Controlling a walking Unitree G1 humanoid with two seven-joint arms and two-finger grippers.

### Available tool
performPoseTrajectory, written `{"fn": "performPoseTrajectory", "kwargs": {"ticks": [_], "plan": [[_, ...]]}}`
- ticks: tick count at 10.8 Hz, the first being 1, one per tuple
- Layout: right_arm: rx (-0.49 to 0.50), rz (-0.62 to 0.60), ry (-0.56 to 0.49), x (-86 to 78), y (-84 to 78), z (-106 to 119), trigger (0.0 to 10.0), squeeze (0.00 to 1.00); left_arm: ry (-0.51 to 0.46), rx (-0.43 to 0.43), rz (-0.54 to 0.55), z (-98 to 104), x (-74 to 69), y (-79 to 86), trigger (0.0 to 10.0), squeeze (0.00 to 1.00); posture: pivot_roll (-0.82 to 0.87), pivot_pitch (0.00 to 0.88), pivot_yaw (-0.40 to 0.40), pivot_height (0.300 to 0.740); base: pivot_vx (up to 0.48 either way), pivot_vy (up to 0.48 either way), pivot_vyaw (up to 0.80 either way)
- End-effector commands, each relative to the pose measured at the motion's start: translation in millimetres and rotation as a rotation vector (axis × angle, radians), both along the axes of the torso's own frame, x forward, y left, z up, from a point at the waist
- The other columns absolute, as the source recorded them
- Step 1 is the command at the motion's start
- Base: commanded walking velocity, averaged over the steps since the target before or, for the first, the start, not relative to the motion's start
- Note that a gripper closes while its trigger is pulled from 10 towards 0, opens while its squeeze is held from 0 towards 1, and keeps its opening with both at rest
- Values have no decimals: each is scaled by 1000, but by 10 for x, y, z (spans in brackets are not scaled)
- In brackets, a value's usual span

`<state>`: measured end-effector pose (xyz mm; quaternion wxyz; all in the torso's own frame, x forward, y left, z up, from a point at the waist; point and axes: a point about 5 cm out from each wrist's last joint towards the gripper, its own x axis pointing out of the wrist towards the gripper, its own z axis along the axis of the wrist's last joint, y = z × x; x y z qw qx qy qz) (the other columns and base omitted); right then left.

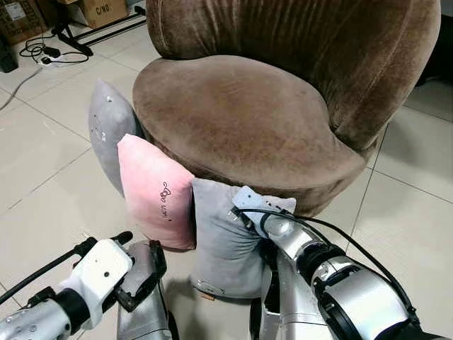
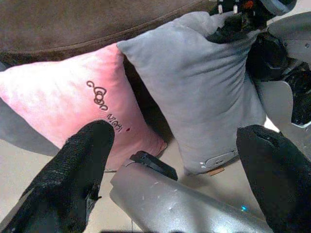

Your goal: Move the pillow to the sofa from floor

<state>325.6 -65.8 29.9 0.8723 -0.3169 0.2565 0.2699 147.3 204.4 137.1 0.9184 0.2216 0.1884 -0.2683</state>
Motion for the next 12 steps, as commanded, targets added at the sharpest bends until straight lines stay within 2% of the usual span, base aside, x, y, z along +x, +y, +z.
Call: {"fn": "performPoseTrajectory", "kwargs": {"ticks": [1, 6, 12], "plan": [[4, -8, 36, -71, 12, -83, 0, 0, -12, 10, -10, 44, -18, -2, 10000, 0, 104, 128, -14, 436, 0, 0, 0], [24, 8, 40, -102, 59, -102, 0, 0, -16, 12, 6, 43, -29, 3, 10000, 0, 105, 132, -23, 436, 0, 0, 0], [115, -9, 52, -113, 102, -94, 0, 0, -28, 9, 21, 44, -11, -9, 10000, 0, 106, 125, -30, 436, 0, 0, 0]]}}
